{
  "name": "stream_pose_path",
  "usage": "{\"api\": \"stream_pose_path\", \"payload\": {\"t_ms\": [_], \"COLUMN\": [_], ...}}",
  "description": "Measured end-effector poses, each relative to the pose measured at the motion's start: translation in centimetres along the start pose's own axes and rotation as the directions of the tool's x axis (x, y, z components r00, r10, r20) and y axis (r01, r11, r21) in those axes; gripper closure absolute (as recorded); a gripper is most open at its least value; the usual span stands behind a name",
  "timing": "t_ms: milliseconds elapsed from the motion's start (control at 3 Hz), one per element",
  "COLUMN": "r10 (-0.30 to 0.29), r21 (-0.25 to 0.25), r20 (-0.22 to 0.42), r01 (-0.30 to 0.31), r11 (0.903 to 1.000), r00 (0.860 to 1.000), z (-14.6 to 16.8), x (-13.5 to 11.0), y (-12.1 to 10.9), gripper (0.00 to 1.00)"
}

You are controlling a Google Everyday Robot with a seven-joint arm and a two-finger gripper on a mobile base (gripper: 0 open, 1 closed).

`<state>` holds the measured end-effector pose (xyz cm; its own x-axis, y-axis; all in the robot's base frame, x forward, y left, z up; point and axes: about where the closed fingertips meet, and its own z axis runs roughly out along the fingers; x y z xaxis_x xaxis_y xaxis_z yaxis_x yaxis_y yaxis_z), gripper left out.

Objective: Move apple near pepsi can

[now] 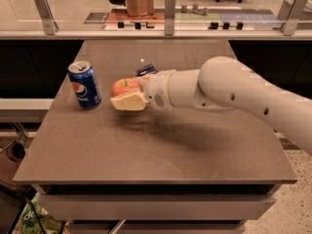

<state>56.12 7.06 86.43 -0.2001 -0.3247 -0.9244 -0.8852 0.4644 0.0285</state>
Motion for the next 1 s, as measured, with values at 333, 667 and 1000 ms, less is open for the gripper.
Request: {"api": "stream_pose_path", "payload": {"t_ms": [333, 667, 1000], "r10": [0.031, 0.027, 0.025], "r21": [-0.018, -0.021, -0.024], "r20": [0.041, 0.041, 0.041], "r01": [-0.03, -0.026, -0.024], "r11": [0.9994, 0.9994, 0.9994], "r00": [0.999, 0.999, 0.999], "z": [1.43, 1.55, 1.65], "x": [1.06, 0.84, 0.76], "y": [1.15, 1.34, 1.5], "gripper": [1.0, 0.82, 0.59]}}
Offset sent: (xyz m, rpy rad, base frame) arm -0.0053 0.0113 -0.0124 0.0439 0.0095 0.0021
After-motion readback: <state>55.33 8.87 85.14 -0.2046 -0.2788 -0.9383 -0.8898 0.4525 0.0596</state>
